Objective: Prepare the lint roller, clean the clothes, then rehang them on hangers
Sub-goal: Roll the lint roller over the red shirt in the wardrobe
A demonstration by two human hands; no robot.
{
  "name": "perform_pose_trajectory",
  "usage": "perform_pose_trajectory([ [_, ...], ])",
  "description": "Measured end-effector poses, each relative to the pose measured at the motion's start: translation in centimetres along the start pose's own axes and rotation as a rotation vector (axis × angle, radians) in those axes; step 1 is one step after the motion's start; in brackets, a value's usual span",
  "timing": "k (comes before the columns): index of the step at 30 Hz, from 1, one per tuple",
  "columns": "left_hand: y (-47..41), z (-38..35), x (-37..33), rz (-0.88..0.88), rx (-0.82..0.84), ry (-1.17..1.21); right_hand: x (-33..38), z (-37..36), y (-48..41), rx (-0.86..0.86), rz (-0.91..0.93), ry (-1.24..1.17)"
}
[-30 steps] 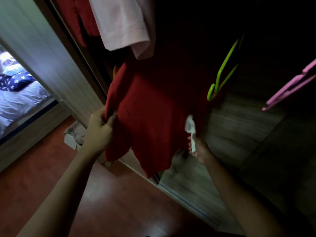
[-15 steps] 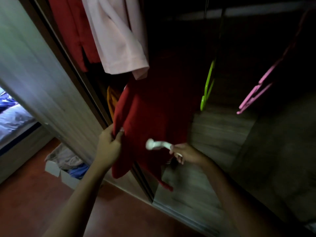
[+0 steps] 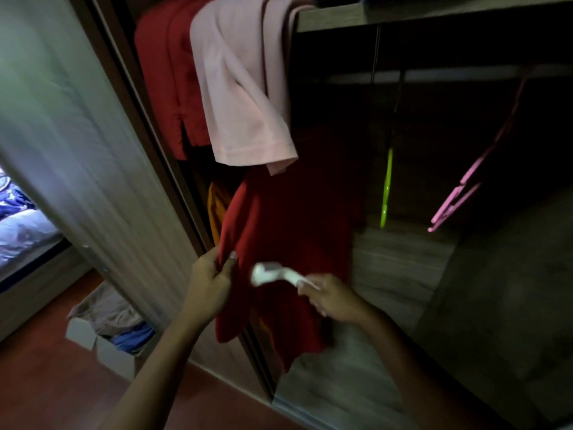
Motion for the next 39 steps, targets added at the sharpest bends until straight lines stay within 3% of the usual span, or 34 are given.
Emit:
perform_pose_trajectory([
  [4,-0.3,0.9,-0.4,-0.016,-0.025,-0.027,1.2,-2.0,1.1,0.131,0.051,0.215],
  [10,-0.3,1.1,-0.8,-0.054,-0.024,-0.039,5.1,4.5,-0.9,-0.247,0.106,0.179],
  [15,-0.3,0.8,-0.8,-0.024,-0.035,0.0,8.0,9.0,-1.3,-0.455,0.144,-0.193],
  [22,-0.1,0.3,-0.6,-0.009,-0.024,-0.014,8.1,7.4,-2.1,-0.296,0.121,-0.208],
  [25,-0.1,0.2,-0.3,-0.007,-0.024,-0.028,6.6,6.9,-2.5,-0.266,0.058,-0.255],
  [32,0.4,-0.3,-0.2,-0.024,-0.038,-0.009,3.0,11.3,-5.6,-0.445,-0.165,-0.566],
  [39,0.8,-0.6,-0.7,-0.082,-0.002,-0.048,-1.2,15.5,-11.2,-0.542,-0.332,-0.724],
])
Point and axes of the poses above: each hand's wrist, its own y-axis away from the middle knuckle, its own z-axis out of the back of the hand, x = y × z, the point moved 7 cm from there along -y, towards the middle knuckle, and after that the axes turned 15 degrees about y, right-handed, at the moved point
